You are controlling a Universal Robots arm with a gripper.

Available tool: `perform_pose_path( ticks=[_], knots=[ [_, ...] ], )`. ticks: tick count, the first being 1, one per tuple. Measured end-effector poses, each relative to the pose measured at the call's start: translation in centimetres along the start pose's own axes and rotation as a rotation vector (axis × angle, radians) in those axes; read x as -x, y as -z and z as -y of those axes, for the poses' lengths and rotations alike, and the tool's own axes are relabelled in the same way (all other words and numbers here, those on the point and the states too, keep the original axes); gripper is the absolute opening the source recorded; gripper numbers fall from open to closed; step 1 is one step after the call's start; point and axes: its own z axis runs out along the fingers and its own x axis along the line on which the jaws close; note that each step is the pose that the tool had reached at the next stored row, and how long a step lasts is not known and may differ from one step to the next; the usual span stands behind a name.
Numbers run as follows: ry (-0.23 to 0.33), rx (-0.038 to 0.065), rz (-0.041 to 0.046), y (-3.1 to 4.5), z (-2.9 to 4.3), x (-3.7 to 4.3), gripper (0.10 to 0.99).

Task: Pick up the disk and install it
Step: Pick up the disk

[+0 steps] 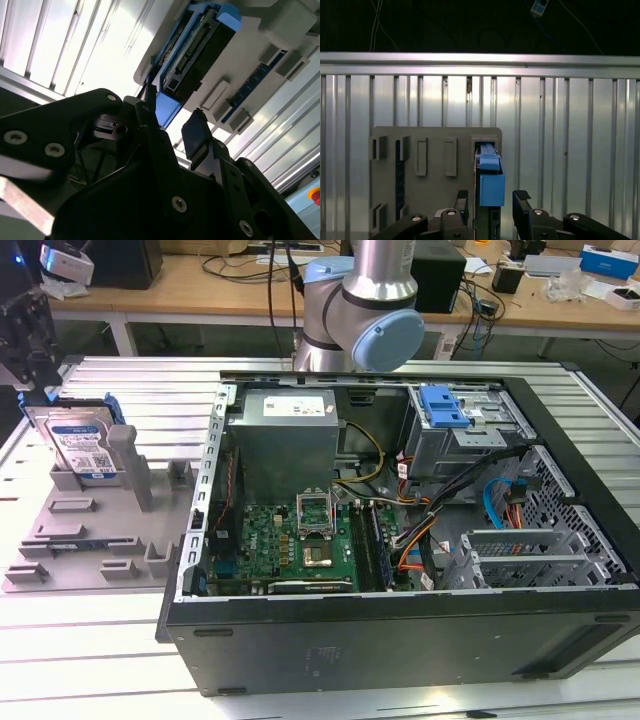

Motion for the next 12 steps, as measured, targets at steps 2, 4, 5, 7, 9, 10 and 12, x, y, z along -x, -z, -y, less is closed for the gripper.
perform_pose_path(
  ticks=[2,4,5,7,9,10,12],
  knots=[
    [0.000,0.000,0.0000,-0.26,0.00,0.00,0.482],
    [0.000,0.000,0.0001,-0.45,0.00,0.01,0.482],
    [0.000,0.000,0.0000,-0.52,0.00,0.01,0.482],
    [0.000,0.000,0.0000,-0.71,-0.01,0.01,0.482],
    [0.000,0.000,0.0000,-0.97,-0.09,0.01,0.482],
    [0.000,0.000,0.0000,-1.09,-0.15,0.02,0.482],
    [0.000,0.000,0.0000,-1.22,-0.22,0.02,0.482]
  ],
)
